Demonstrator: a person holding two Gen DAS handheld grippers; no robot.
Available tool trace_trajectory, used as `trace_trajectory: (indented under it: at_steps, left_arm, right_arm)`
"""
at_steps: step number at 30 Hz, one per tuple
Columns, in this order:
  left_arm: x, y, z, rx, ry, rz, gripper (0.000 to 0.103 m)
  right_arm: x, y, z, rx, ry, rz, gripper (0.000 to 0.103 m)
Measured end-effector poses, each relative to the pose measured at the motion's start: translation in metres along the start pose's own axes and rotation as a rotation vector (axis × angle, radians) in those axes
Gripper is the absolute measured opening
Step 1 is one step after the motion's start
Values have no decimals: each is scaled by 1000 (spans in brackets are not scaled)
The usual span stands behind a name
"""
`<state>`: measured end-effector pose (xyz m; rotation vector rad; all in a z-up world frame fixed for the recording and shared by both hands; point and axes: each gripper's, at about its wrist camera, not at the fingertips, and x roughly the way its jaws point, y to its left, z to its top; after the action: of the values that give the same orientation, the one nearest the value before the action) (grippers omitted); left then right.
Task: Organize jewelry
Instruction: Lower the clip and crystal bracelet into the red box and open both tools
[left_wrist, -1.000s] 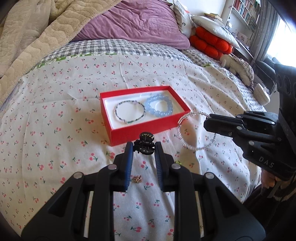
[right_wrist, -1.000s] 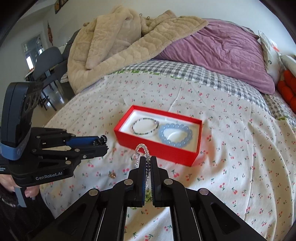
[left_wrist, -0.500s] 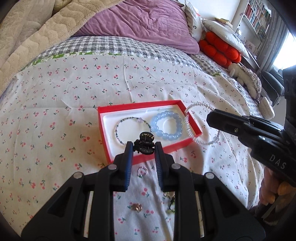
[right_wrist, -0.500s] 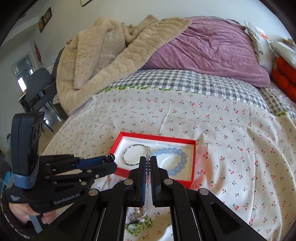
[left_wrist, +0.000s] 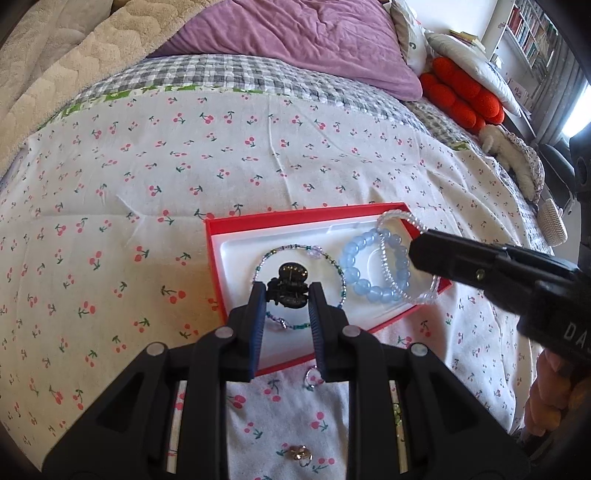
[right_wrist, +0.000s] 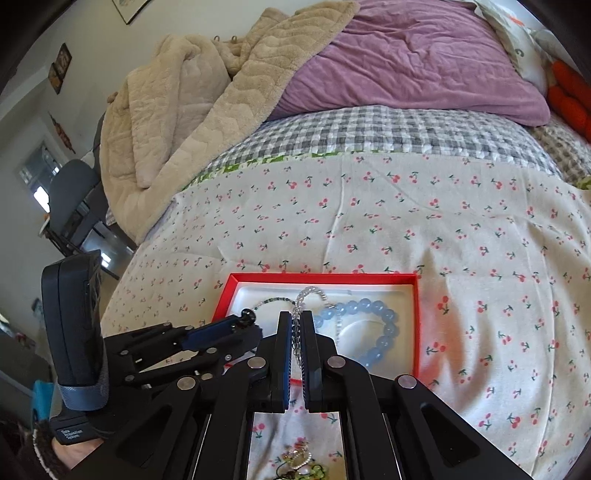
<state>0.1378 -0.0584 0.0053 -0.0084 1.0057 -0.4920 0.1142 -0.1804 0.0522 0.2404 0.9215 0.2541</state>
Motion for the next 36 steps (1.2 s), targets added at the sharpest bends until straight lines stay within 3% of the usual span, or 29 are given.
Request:
trace_trajectory:
  at_steps: [9,21,28,36]
  left_arm:
    - [5,-1,1,7,4,10,25]
    - [3,-2,1,23,-2,22,25]
    - [0,-2,0,27,-7,24,25]
    - [-3,-3,0,30,-13,32,25]
  right_arm:
    - [14,-8,-2,6,25,-40,4]
    - [4,-37,3,77,-10,-105,4]
    - [11,-45,2,45,4,-204,4]
    - [28,-42,1,0,37,-230,4]
